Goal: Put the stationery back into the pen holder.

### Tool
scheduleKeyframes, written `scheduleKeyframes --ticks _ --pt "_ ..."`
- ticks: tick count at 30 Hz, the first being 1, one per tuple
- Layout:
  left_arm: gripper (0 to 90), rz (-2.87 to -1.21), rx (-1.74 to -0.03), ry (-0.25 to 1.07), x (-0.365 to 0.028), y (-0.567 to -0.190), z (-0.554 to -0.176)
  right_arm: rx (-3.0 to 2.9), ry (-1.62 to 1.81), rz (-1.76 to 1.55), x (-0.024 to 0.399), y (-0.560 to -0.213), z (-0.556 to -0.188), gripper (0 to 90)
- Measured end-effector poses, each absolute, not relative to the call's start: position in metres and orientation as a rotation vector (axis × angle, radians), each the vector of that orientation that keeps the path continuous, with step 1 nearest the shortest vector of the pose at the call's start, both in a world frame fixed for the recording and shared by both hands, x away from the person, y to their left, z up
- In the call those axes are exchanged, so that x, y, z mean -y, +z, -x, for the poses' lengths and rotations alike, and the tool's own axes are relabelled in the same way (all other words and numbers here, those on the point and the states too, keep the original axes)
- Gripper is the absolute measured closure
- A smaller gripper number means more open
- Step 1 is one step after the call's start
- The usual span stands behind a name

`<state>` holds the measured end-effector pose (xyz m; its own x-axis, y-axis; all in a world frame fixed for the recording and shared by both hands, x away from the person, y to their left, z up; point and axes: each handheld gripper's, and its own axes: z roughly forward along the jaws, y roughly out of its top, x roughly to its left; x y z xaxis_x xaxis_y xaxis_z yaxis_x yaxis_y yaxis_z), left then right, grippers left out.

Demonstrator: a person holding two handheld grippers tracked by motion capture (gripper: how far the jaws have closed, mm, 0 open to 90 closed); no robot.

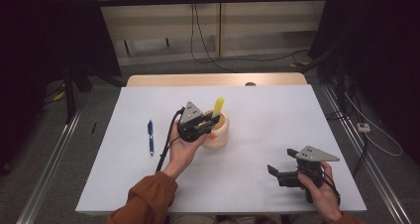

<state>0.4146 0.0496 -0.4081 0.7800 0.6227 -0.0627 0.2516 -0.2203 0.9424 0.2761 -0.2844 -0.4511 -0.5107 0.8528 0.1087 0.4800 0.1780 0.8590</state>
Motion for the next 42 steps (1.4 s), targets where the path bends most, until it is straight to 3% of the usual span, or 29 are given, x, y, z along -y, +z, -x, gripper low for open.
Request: scheduleKeyframes --ticks 5,13,18,30,35,42 --pt "75.0 -1.81 -0.672 0.401 -0.049 -0.408 -0.414 -2.056 1.271 -1.258 0.286 -0.451 -0.276 4.9" --pt "50.2 -1.808 -0.648 0.417 -0.05 -0.403 -0.41 -2.06 1.268 -1.252 0.285 -0.451 -0.276 4.9" --pt "43.7 -1.781 -0.672 0.411 -0.055 -0.397 -0.412 -2.061 1.268 -1.251 0.285 -0.451 -0.276 4.8" --pt "18.5 -1.793 -0.749 0.404 -0.078 -0.378 -0.418 -2.068 1.266 -1.25 0.284 -0.452 -0.277 4.8" --pt "12.4 -1.804 -0.793 0.416 -0.09 -0.374 -0.418 -2.071 1.264 -1.246 0.284 -0.452 -0.277 4.8" --pt "12.1 -1.827 -0.824 0.38 -0.106 -0.366 -0.415 -2.071 1.265 -1.246 0.284 -0.452 -0.277 4.8"
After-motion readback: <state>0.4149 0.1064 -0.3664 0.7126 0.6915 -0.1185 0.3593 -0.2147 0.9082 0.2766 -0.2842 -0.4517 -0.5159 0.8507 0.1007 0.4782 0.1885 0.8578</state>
